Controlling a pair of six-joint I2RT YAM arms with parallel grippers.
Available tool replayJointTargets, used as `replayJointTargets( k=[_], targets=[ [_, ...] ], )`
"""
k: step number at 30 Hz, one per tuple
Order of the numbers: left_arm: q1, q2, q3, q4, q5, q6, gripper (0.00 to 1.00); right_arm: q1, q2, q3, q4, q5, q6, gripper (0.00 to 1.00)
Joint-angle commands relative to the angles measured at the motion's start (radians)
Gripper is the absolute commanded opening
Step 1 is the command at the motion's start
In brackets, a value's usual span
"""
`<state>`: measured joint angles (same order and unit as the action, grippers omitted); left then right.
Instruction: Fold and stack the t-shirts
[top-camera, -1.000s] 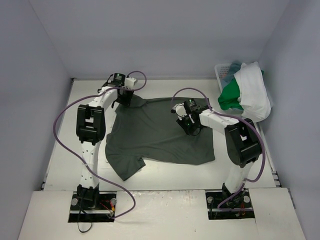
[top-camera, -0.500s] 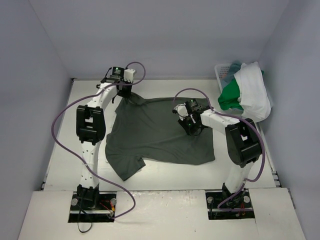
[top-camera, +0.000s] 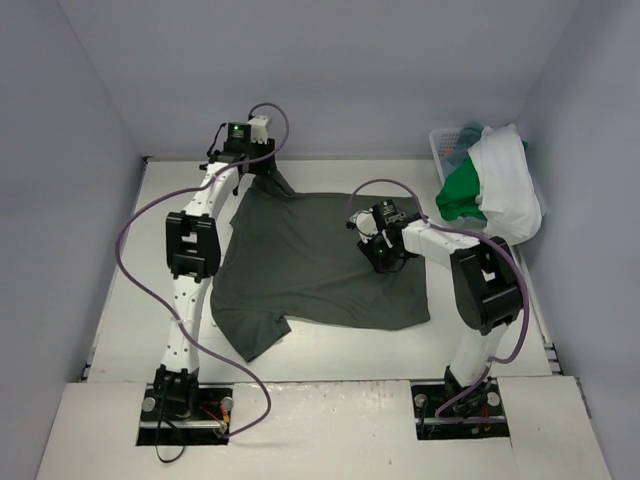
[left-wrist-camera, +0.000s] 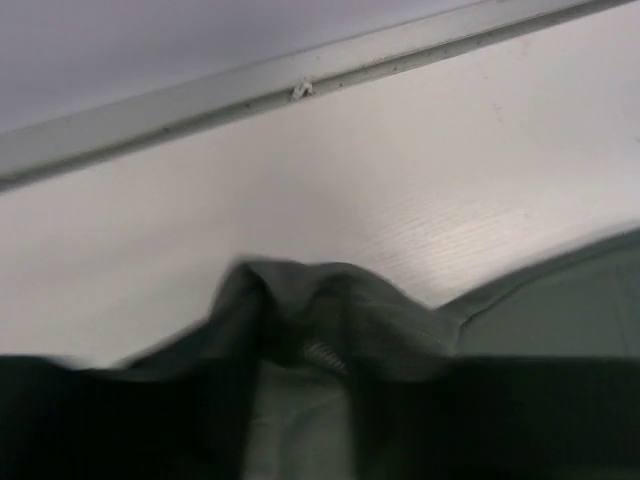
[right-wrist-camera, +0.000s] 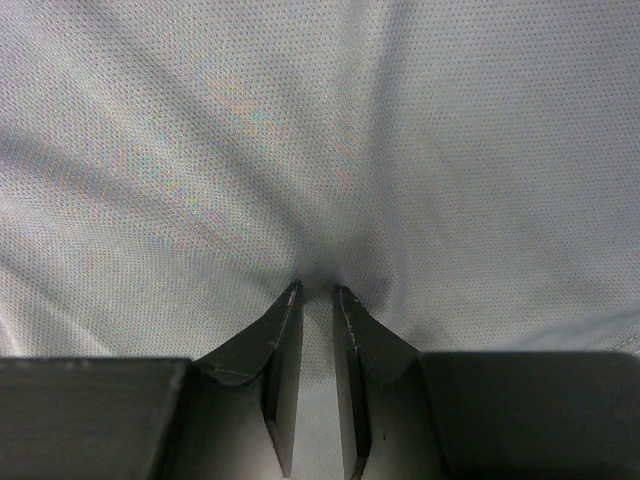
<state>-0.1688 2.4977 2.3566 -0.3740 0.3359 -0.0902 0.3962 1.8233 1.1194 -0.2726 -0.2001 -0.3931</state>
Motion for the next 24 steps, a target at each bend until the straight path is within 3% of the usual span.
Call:
replayJointTargets(
  k=[1, 3, 9, 16, 24],
  targets=[
    [0.003, 0.061, 0.090, 0.047, -0.001, -0.052, 0.46, -0.010, -0.009, -0.003, 0.006, -0.019, 0.003, 0.15],
    [0.002, 0.105, 0.105, 0.056, -0.032, -0.052, 0.53, -0.011, 0.004, -0.001, 0.006, -0.021, 0.007, 0.15],
    [0.002, 0.170, 0.187, 0.058, -0.175, -0.036, 0.54, -0.011, 0.011, 0.000, 0.003, -0.033, 0.022, 0.15],
    [0.003, 0.110, 0.133, 0.106, -0.271, -0.026, 0.55, -0.011, 0.018, -0.003, 0.004, -0.029, 0.025, 0.15],
    [0.009, 0.003, 0.084, 0.132, -0.296, -0.040, 0.66, -0.013, -0.004, -0.020, 0.003, -0.015, 0.031, 0.16]
  ],
)
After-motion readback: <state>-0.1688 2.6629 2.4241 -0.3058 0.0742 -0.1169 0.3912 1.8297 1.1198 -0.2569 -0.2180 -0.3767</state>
